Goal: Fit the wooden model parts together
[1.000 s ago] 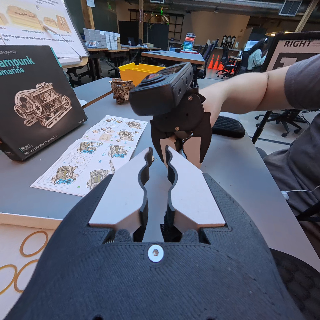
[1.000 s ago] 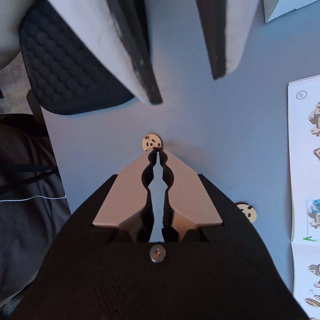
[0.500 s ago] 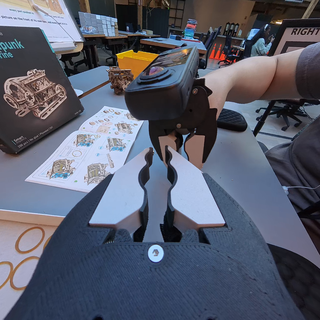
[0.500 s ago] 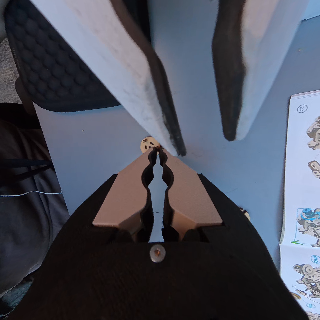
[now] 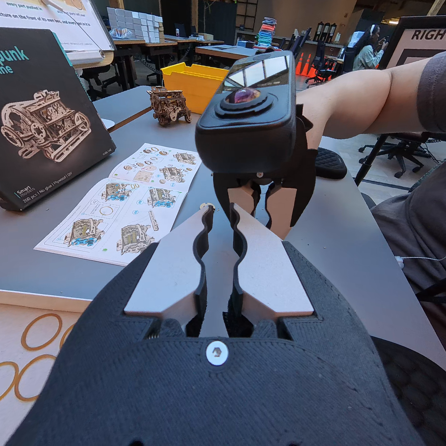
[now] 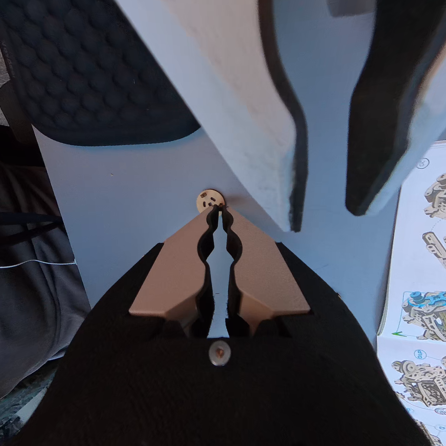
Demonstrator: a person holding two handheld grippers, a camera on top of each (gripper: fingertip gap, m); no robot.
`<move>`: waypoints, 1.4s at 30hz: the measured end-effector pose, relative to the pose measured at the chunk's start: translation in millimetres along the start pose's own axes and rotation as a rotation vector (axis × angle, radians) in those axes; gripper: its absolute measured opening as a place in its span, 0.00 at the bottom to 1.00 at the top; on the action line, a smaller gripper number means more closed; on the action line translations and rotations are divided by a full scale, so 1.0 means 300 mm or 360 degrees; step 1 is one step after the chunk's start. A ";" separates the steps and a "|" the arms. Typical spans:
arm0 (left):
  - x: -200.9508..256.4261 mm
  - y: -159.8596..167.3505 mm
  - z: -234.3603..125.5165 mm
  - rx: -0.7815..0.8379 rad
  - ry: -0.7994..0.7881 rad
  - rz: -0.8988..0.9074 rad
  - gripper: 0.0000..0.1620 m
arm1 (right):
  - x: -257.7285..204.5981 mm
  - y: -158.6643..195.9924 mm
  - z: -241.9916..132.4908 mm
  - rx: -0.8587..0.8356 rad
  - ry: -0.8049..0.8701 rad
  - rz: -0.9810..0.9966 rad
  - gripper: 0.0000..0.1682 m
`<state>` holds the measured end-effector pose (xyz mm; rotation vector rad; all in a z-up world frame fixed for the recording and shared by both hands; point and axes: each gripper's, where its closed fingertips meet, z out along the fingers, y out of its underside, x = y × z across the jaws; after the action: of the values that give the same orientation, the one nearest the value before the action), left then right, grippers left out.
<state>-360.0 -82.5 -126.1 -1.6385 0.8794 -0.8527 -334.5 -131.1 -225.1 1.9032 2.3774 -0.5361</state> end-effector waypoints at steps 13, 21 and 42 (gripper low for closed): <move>0.001 0.007 0.003 -0.0019 0.0001 0.0003 0.07 | 0.004 -0.001 0.004 0.0002 0.0035 -0.0040 0.01; -0.003 -0.003 -0.005 -0.0001 -0.0013 0.0009 0.07 | 0.005 -0.001 0.003 -0.0135 0.0318 -0.0226 0.00; -0.019 -0.002 -0.019 0.0007 -0.0038 -0.0016 0.07 | 0.006 0.001 0.004 -0.0285 0.0594 -0.0457 0.01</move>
<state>-367.7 -80.0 -125.0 -1.6476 0.8527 -0.8396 -334.8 -129.6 -226.7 1.7202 2.8372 0.0340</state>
